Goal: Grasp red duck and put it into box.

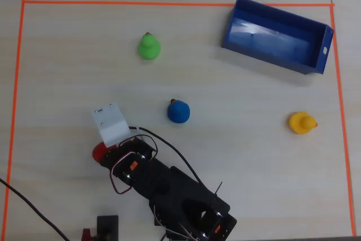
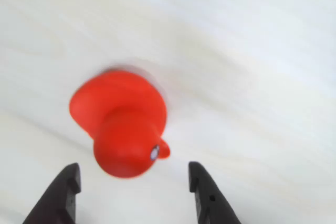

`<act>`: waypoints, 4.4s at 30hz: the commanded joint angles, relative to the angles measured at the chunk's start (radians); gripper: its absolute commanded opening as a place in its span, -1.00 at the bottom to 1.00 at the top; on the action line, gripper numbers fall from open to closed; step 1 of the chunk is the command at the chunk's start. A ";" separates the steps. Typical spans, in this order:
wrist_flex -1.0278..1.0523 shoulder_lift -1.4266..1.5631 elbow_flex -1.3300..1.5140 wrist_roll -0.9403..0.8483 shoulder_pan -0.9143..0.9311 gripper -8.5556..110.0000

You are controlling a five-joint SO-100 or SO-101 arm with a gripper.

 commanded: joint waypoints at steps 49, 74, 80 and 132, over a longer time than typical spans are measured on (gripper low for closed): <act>-0.005 -0.319 -0.876 -0.359 0.974 -0.86; -0.132 -1.401 -2.052 -0.282 1.531 -0.86; -0.123 -1.574 -2.092 -0.293 1.531 -0.86; 0.448 -0.138 -0.854 -0.239 1.035 -0.85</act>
